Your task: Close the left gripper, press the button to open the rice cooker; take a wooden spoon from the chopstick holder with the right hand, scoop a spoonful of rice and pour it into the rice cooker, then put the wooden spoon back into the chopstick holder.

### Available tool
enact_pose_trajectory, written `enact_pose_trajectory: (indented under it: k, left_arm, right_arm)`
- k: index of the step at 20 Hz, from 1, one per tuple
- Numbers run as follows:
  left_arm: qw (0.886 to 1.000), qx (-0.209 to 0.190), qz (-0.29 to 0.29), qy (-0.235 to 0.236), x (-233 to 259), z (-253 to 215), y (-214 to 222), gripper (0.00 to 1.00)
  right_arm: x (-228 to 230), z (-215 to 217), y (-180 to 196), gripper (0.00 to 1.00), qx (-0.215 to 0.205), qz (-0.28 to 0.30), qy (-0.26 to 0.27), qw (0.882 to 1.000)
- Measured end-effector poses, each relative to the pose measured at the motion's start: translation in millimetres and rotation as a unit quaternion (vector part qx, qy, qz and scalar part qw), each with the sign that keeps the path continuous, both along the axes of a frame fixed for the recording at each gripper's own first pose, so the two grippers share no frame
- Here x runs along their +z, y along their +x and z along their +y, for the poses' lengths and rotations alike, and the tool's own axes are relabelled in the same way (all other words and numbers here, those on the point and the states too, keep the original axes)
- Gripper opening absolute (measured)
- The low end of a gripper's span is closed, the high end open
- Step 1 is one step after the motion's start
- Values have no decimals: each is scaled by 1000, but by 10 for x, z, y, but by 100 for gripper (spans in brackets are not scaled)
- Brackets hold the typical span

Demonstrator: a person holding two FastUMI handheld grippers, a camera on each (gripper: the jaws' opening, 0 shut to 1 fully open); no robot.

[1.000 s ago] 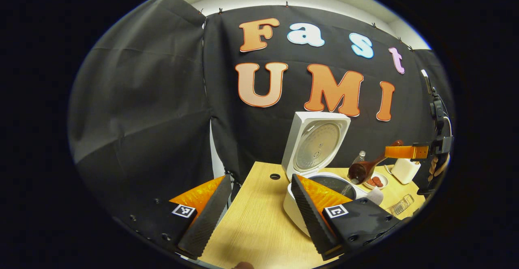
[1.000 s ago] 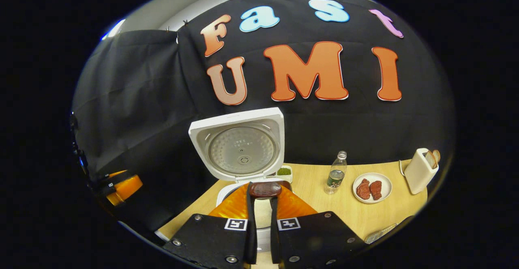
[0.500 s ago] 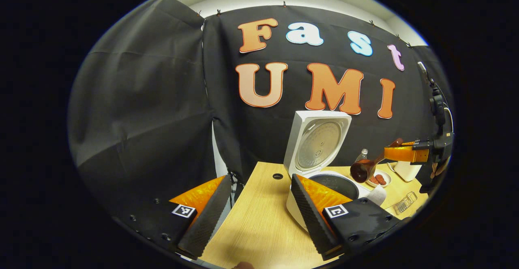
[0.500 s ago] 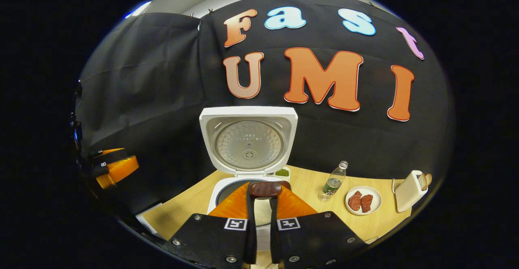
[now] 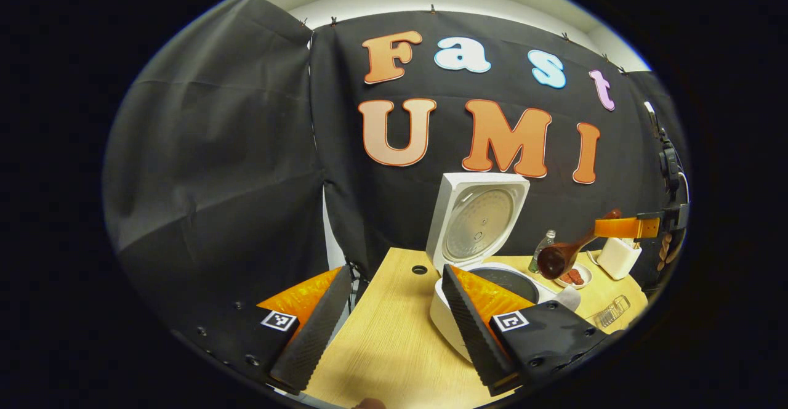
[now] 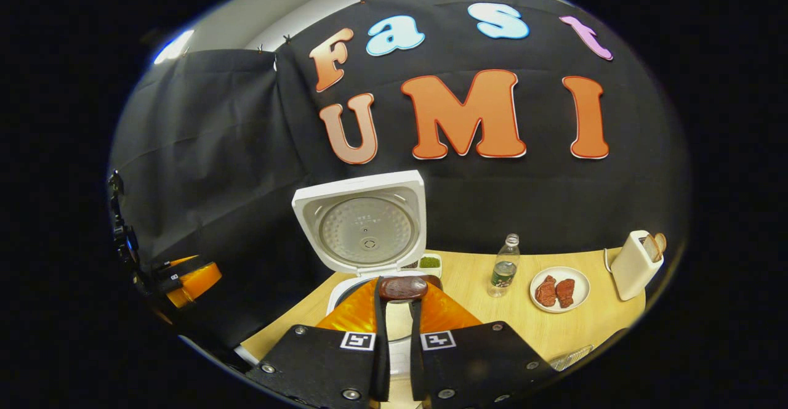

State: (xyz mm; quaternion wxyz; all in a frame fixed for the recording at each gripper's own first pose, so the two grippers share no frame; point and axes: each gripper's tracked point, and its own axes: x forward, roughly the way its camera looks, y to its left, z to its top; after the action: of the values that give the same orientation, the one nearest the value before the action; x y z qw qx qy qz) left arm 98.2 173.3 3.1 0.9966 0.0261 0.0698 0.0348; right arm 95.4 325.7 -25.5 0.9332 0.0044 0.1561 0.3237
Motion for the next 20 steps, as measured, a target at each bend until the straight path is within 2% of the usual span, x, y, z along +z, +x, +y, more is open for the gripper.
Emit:
enact_pose_trajectory:
  k: [4,15,20]
  left_arm:
    - [1000,-12,-9,-2,83,-270,-18,99]
    - [999,-22,-25,-3,167,-1129,-34,99]
    - [999,-21,-29,-3,204,-1536,-83,100]
  right_arm:
    - [44,-496,21,13,-28,13,16,999]
    - [-170,-2435,-102,13,-116,54,1,992]
    - [-363,-3026,-181,13,-135,89,5,987]
